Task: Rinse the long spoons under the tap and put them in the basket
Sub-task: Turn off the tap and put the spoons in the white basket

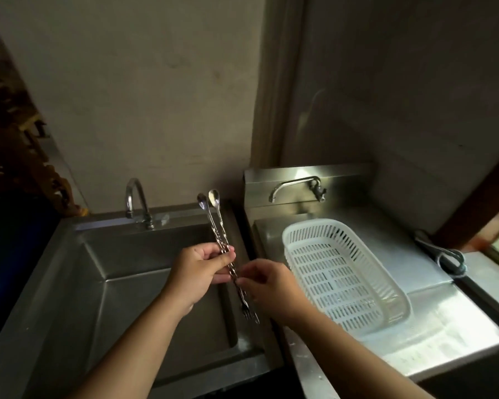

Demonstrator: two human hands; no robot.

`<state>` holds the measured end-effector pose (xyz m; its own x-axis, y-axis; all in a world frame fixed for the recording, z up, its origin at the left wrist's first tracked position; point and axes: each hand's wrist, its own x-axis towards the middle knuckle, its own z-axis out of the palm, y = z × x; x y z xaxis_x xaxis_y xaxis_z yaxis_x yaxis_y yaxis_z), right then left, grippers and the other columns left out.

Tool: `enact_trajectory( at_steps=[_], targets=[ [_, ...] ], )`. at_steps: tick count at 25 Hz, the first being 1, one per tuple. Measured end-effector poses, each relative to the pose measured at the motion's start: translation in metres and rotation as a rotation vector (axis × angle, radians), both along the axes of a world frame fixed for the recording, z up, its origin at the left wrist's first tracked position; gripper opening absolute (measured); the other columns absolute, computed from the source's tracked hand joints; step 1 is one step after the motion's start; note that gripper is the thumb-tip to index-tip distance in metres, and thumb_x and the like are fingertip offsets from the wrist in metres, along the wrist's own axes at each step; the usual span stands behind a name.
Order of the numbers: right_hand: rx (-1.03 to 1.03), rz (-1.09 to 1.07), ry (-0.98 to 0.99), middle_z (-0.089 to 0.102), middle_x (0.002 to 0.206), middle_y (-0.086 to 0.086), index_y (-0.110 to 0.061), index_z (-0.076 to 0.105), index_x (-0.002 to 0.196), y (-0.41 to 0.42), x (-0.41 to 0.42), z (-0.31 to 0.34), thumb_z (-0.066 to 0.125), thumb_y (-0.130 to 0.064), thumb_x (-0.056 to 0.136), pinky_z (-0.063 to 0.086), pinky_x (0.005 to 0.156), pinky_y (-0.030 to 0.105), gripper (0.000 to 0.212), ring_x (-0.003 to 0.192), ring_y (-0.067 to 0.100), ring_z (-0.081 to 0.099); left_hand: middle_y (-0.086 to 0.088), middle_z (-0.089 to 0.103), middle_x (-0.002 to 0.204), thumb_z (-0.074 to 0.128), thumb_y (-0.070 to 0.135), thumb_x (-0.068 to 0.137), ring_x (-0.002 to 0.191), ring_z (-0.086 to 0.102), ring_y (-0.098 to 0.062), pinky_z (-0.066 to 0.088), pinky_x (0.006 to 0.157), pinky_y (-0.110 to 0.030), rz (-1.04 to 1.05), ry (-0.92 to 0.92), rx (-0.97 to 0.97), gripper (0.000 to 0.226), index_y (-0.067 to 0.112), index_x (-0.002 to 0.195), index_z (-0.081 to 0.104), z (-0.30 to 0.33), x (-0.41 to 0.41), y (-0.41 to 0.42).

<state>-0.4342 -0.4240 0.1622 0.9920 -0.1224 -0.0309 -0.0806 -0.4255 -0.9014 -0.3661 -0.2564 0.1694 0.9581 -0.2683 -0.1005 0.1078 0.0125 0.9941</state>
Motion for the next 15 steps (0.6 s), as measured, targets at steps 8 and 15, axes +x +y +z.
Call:
enact_trajectory(
  at_steps=[8, 15],
  targets=[
    [0.208, 0.004, 0.13, 0.078, 0.08, 0.002, -0.017, 0.077, 0.086, -0.164, -0.037, -0.01, 0.074, -0.021, 0.089, 0.06, 0.066, 0.026, 0.006, 0.072, 0.01, 0.072, 0.001, 0.084, 0.091, 0.076, 0.011, 0.091, 0.073, 0.079, -0.014, 0.061, 0.058, -0.022, -0.111, 0.11, 0.023, 0.012, 0.017, 0.1, 0.079, -0.006, -0.023, -0.17],
    [0.537, 0.121, 0.331, 0.075, 0.101, 0.027, -0.014, 0.074, 0.081, -0.246, -0.055, -0.027, 0.071, -0.008, 0.091, 0.058, 0.069, 0.03, 0.012, 0.083, 0.027, 0.069, 0.0, 0.084, 0.094, 0.075, 0.008, 0.091, 0.075, 0.079, -0.015, 0.063, 0.059, -0.024, -0.119, 0.182, 0.058, 0.014, 0.018, 0.099, 0.078, -0.024, -0.048, -0.24]
  ],
)
